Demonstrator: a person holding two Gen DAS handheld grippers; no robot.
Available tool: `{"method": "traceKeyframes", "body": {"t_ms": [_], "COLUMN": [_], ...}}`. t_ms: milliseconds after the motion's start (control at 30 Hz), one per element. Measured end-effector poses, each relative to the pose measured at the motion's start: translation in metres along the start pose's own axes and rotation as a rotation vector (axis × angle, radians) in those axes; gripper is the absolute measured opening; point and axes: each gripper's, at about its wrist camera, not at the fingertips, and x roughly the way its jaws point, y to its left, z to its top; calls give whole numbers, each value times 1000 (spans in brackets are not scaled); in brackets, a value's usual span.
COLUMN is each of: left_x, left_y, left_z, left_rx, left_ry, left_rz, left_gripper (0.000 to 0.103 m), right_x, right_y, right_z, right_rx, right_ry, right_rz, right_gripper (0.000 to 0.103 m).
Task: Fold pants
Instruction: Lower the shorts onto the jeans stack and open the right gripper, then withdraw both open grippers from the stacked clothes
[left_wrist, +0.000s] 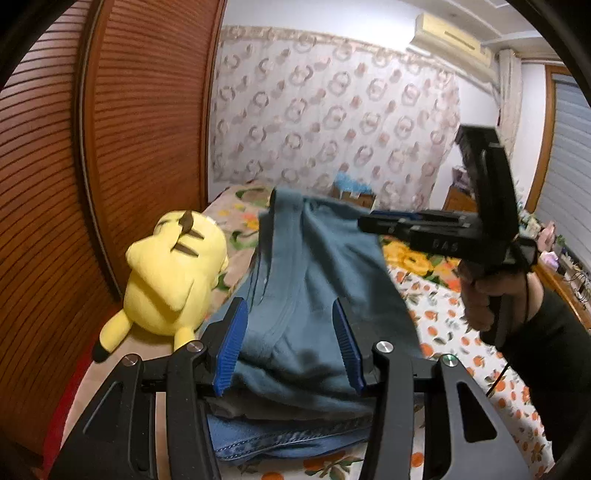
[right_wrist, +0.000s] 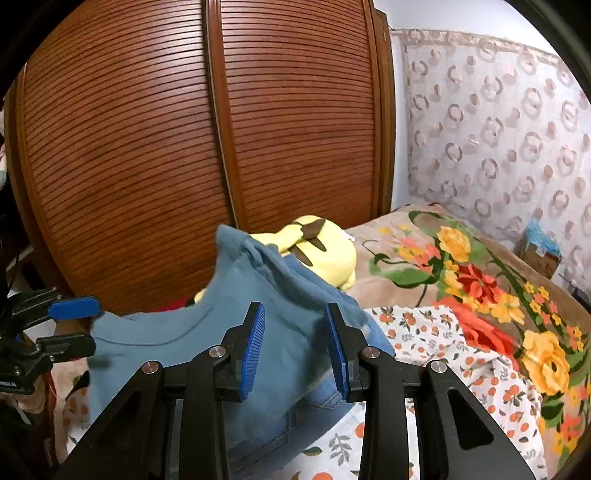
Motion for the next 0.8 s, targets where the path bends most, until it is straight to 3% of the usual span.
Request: {"method": "traceKeyframes", "body": {"t_ms": [367,800], "left_x": [16,-9], "left_y": [13,-5], "left_z": [-18,-17], "left_rx": [-3,70], "left_ry": [66,43], "left_rz": [44,31], "left_gripper": [49,52], "right_x": [33,-28], "right_y": [-13,26], "right_z": [9,-12], "right_rx": [61,85], "right_ry": [39,-38], "right_rz": [-35,-90], "right_gripper": [34,34]}}
